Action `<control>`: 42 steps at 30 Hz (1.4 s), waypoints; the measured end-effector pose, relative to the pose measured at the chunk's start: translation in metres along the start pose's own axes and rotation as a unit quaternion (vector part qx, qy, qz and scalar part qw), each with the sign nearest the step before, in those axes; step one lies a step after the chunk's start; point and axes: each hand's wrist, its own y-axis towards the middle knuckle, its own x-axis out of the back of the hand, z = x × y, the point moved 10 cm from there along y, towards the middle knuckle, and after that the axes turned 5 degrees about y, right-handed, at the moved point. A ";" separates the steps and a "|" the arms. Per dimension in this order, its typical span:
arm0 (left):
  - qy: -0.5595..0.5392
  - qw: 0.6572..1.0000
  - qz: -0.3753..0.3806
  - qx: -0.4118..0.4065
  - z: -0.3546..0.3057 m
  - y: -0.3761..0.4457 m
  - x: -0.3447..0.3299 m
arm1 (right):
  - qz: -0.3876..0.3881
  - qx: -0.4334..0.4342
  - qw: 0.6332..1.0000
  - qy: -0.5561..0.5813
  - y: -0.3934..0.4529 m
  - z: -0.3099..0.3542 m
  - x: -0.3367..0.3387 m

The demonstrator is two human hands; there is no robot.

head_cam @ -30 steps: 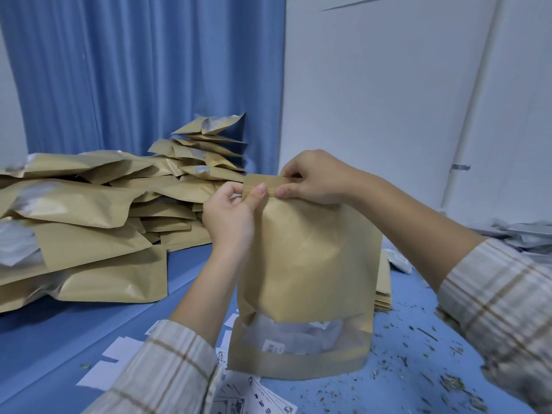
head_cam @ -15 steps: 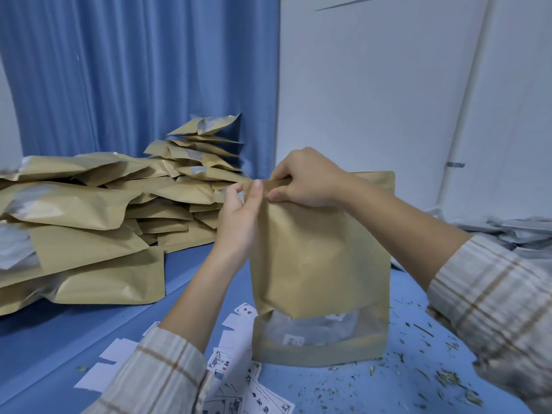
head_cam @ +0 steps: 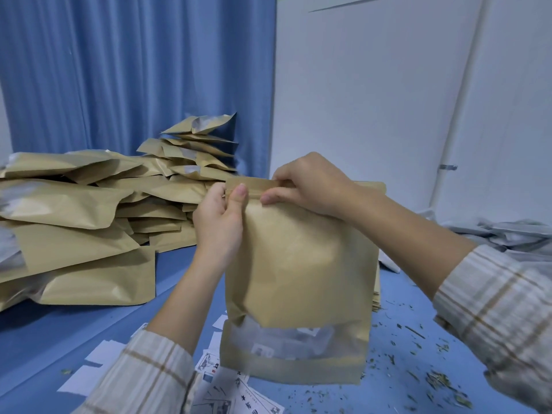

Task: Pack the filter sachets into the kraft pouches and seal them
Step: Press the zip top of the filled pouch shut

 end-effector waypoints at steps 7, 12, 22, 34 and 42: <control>-0.017 1.000 0.011 0.009 -0.001 0.006 -0.004 | -0.124 0.047 0.978 -0.161 -0.006 0.008 0.013; -0.010 1.000 0.011 0.022 0.011 0.010 0.006 | -0.098 -0.007 0.980 -0.173 -0.010 -0.015 0.007; -0.025 0.999 0.016 0.024 0.010 0.009 0.005 | -0.141 -0.122 0.979 -0.081 -0.033 -0.061 0.024; -0.011 1.000 0.007 0.021 0.020 0.008 0.014 | -0.169 -0.204 0.964 -0.005 -0.050 -0.107 0.021; -0.020 1.000 0.000 0.002 0.003 -0.001 -0.006 | -0.217 -0.110 0.963 -0.112 -0.022 -0.029 0.018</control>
